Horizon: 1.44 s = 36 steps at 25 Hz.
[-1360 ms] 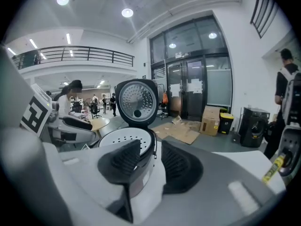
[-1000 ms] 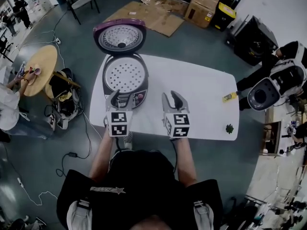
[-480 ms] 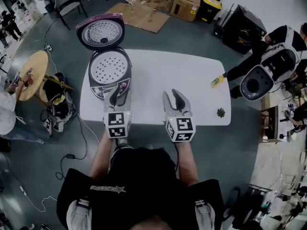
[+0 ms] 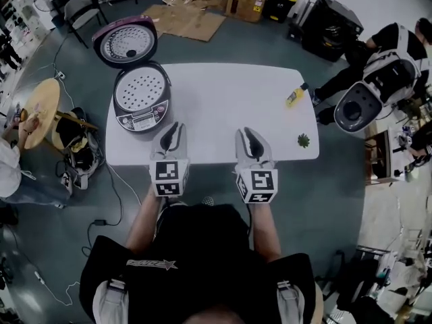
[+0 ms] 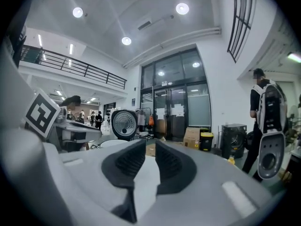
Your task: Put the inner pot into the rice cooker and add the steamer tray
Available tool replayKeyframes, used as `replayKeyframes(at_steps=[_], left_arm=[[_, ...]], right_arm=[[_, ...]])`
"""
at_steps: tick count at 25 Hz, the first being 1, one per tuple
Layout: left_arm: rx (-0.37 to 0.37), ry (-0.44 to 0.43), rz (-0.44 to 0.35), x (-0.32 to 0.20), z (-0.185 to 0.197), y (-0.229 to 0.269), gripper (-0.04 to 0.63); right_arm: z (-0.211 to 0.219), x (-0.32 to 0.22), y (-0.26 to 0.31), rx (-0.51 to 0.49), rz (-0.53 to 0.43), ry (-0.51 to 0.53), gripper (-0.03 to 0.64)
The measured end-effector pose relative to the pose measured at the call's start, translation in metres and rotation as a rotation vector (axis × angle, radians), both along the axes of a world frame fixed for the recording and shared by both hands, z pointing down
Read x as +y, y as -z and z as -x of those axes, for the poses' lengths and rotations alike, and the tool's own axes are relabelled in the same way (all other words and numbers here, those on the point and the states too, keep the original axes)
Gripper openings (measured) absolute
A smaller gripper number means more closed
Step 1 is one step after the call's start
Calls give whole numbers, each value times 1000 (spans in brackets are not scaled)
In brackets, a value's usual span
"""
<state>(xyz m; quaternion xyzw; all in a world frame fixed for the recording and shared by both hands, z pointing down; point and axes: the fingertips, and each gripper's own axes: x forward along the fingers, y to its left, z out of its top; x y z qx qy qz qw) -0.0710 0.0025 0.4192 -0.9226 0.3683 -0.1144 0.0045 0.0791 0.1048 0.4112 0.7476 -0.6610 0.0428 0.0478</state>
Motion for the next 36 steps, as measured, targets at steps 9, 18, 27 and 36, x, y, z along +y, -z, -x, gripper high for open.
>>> replayKeyframes(at_steps=[9,18,27,36], left_arm=[[-15,-35,23,25,-4,-12,15],[-18,-40,4,32,-6,-5,14],[-21,-47,1,37,-8,-5,14],[-25,-52,0,39,-10,-3,14]], right_arm=[[-6,31,-12,-18,5,-54,6],[-8,37,-8,-14,-2,-56,6],[-10,41,-9,-14,4,-58,6],[-9,43,-8,-20,4,-58,6]])
